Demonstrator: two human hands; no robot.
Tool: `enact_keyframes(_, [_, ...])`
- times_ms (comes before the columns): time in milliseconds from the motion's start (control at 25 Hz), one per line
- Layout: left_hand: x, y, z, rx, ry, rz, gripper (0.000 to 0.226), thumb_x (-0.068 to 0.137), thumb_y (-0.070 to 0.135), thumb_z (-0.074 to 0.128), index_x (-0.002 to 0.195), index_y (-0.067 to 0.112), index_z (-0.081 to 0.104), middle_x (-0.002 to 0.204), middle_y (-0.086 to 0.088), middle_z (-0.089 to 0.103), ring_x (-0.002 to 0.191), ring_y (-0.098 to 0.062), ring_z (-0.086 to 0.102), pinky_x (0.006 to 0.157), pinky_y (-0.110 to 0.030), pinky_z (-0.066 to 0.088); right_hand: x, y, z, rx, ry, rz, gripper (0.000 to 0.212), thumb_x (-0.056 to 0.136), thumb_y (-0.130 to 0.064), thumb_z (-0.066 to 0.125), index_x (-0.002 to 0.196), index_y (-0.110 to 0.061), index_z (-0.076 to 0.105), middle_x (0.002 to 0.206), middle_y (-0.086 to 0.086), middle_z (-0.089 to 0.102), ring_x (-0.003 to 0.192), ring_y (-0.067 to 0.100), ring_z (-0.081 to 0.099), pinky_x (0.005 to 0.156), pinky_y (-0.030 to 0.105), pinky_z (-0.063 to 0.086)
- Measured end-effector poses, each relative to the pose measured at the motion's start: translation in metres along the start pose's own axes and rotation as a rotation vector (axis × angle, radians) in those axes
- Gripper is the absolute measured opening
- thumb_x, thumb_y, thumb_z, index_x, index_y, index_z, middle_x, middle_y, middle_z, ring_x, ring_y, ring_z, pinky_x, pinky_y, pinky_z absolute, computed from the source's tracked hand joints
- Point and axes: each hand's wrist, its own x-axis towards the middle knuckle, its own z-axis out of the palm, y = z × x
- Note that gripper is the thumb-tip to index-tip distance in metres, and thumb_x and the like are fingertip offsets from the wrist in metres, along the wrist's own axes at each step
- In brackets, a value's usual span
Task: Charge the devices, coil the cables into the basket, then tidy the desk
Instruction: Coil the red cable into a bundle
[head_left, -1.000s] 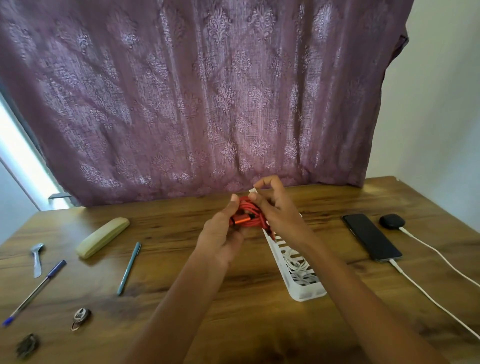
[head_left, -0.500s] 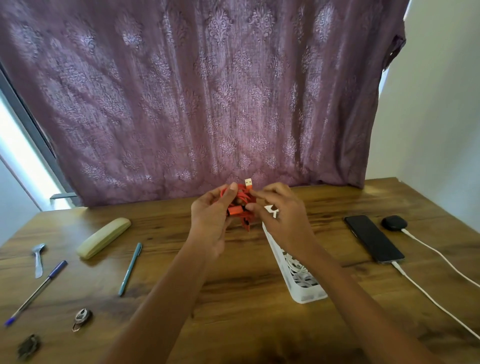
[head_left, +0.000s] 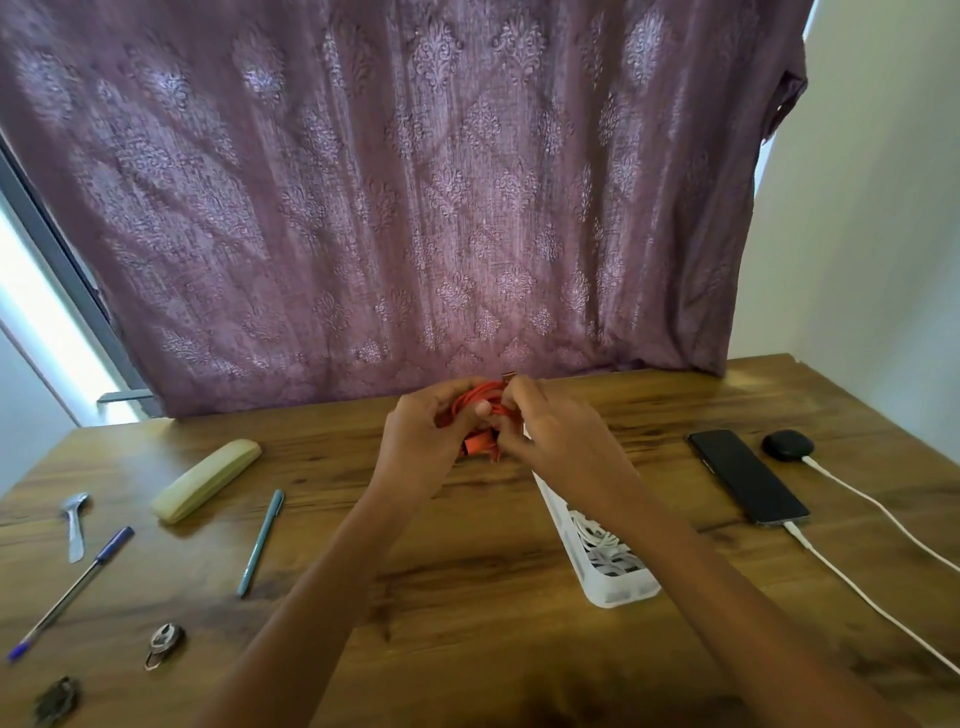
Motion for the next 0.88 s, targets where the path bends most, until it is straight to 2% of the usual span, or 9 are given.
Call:
enact_keyframes(80, [0.001,-0.001,-0.004,0.193,-0.027,0.080,0.027,0.086,0.019,0.064,0.098,0.042,0.068,0.088,0.007,0.074,0.084,-0.007,0.067,0.079,-0.021,0.050,0.004,-0.001,-0.007,0.146,-0.098,0.057,0.015,0.088,-0.018,0.058,0.087,-0.015,0.043,0.075,0.001,0.054,0.066,0.016,0.047,0.059,0.026,0.031])
enact_keyframes(200, [-0.001,-0.003,-0.006,0.344,0.013,0.142,0.023,0.086,0.014,0.063,0.105,0.026,0.071,0.084,0.007,0.073,0.078,-0.001,0.063,0.069,-0.010,0.044,0.013,-0.001,-0.017,0.498,-0.240,0.216,0.024,0.085,-0.012,0.056,0.097,-0.021,0.037,0.072,0.001,0.055,0.062,0.017,0.047,0.061,0.030,0.039])
enact_keyframes(320, [0.001,0.001,-0.001,0.360,0.078,0.276,0.019,0.085,0.004,0.063,0.101,0.008,0.072,0.079,0.012,0.069,0.072,0.016,0.057,0.067,0.000,0.040,0.021,0.004,-0.026,0.855,-0.275,0.418,0.026,0.086,0.002,0.053,0.097,-0.017,0.038,0.064,0.001,0.052,0.060,0.017,0.041,0.059,0.028,0.035])
enact_keyframes(360, [0.002,0.001,0.001,0.391,0.104,0.352,0.019,0.084,0.002,0.062,0.101,0.004,0.071,0.080,0.009,0.071,0.075,0.013,0.058,0.069,0.003,0.039,0.022,0.005,-0.027,0.942,-0.267,0.478,0.025,0.087,0.004,0.053,0.093,-0.016,0.039,0.061,0.000,0.052,0.059,0.015,0.042,0.060,0.026,0.036])
enact_keyframes(440, [0.004,-0.001,0.004,0.481,0.136,0.470,0.022,0.083,0.001,0.057,0.101,0.000,0.069,0.083,-0.004,0.073,0.084,-0.002,0.058,0.074,0.005,0.036,0.026,0.005,-0.030,1.030,-0.247,0.561,0.024,0.087,0.004,0.054,0.088,-0.016,0.041,0.060,-0.001,0.053,0.056,0.009,0.048,0.058,0.021,0.039])
enact_keyframes(520, [0.005,-0.003,0.006,0.495,0.156,0.509,0.024,0.082,0.002,0.055,0.101,0.000,0.069,0.083,-0.008,0.071,0.083,-0.004,0.055,0.075,0.005,0.035,0.026,0.005,-0.031,1.021,-0.257,0.574,0.022,0.087,0.002,0.057,0.088,-0.015,0.043,0.068,0.006,0.059,0.063,0.012,0.054,0.062,0.022,0.042])
enact_keyframes(680, [0.007,0.002,0.006,0.396,0.202,0.392,0.023,0.084,-0.003,0.057,0.100,0.007,0.071,0.078,0.009,0.064,0.073,0.014,0.055,0.067,0.002,0.038,0.023,0.011,-0.035,0.924,-0.244,0.428,0.027,0.082,-0.005,0.068,0.090,-0.018,0.046,0.079,0.007,0.066,0.073,0.017,0.058,0.072,0.032,0.044])
enact_keyframes(760, [0.008,0.000,0.004,0.418,0.193,0.416,0.025,0.083,-0.003,0.055,0.101,0.005,0.070,0.081,0.002,0.068,0.074,0.004,0.057,0.068,-0.004,0.042,0.017,0.011,-0.032,0.825,-0.200,0.343,0.029,0.084,-0.006,0.066,0.090,-0.023,0.043,0.076,0.003,0.065,0.070,0.017,0.058,0.071,0.033,0.045])
enact_keyframes(880, [0.011,-0.005,-0.001,0.582,0.174,0.502,0.033,0.078,0.008,0.050,0.105,0.002,0.068,0.090,-0.012,0.069,0.081,-0.019,0.063,0.071,-0.028,0.054,0.013,0.004,-0.026,0.612,-0.124,0.265,0.026,0.090,-0.009,0.057,0.089,-0.027,0.037,0.069,-0.001,0.059,0.059,0.020,0.056,0.061,0.039,0.051])
